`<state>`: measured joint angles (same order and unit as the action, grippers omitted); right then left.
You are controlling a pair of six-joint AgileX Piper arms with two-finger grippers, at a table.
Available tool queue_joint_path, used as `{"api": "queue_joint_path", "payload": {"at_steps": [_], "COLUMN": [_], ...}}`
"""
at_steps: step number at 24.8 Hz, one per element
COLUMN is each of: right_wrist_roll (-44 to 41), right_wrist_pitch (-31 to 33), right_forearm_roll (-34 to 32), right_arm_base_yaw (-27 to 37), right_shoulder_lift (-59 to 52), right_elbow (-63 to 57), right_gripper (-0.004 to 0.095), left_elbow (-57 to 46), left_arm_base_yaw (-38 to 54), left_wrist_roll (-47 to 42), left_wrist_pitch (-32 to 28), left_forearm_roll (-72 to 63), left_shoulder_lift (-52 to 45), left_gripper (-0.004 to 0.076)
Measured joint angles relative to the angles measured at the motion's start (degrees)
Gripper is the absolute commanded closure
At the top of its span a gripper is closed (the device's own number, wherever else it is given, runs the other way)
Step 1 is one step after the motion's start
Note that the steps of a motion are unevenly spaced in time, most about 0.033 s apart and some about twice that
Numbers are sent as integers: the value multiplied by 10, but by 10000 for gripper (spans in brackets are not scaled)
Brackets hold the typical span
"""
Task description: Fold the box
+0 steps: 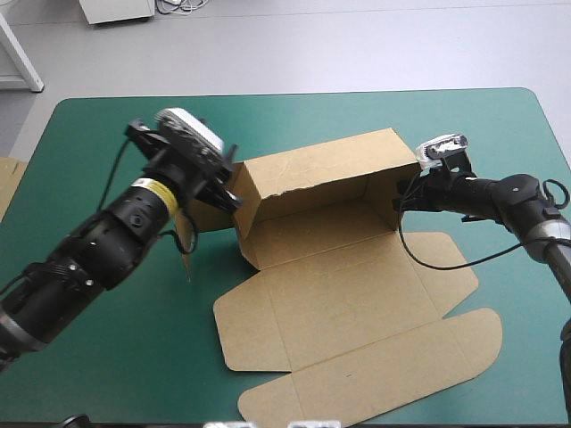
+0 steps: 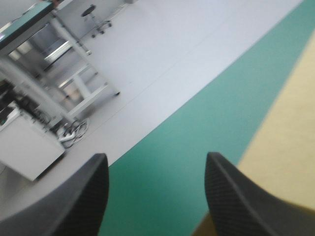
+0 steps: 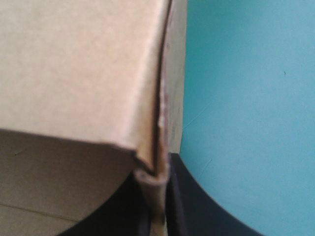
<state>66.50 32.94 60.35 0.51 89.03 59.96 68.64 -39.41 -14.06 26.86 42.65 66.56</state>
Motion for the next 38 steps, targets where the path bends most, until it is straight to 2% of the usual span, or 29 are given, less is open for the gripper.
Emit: {"api": "queue_joint_path", "payload": {"at_steps": [3, 6, 13, 23, 27, 33, 38], "right_wrist_roll": [-2, -4, -36, -67, -87, -195, -262], "right_wrist_pitch": [-1, -2, -9, -10, -10, 6, 72], "right_forearm_roll": [-2, -5, -28, -41, -63, -158, -235], "right_arm_base_yaw": [0, 0, 0, -1, -1, -1, -1], "right_shoulder_lift": [0, 0, -1, -1, -2, -9, -11], "right_elbow": [0, 0, 1, 2, 3, 21, 84], "right_gripper": [924, 924, 924, 923, 923, 923, 923], "left_elbow": [0, 1, 1, 1, -33, -124, -127], "left_arm_base_yaw": [109, 178, 326, 509, 538, 540, 540], "left_wrist_roll": [21, 53, 110, 247, 307, 366, 413], "left_wrist_pitch": [-4, -8, -6, 10, 11, 5, -3], "left_forearm_roll": [-58, -111, -259, -481, -580, -663, -705], "left_shoulder_lift": [-37, -58, -75, -64, -41, -29, -29], "left_gripper": [372, 375, 375, 375, 375, 375, 375]}}
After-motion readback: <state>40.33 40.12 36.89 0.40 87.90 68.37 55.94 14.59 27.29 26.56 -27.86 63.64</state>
